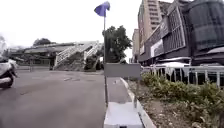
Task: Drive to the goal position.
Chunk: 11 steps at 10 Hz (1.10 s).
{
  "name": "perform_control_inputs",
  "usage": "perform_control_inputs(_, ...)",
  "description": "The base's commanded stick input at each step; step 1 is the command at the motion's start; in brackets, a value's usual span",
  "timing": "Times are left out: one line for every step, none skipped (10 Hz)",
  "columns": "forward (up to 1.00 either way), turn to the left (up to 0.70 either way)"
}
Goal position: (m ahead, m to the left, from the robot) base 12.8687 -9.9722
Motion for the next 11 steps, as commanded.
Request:
perform_control_inputs(0.45,0.03)
perform_control_inputs(0.66,0.01)
perform_control_inputs(0.69,0.01)
perform_control_inputs(0.69,0.01)
perform_control_inputs(0.69,0.04)
perform_control_inputs(0.69,0.11)
perform_control_inputs(0.69,0.14)
perform_control_inputs(0.69,0.14)
perform_control_inputs(0.69,0.13)
perform_control_inputs(0.69,0.08)
perform_control_inputs(0.70,0.02)
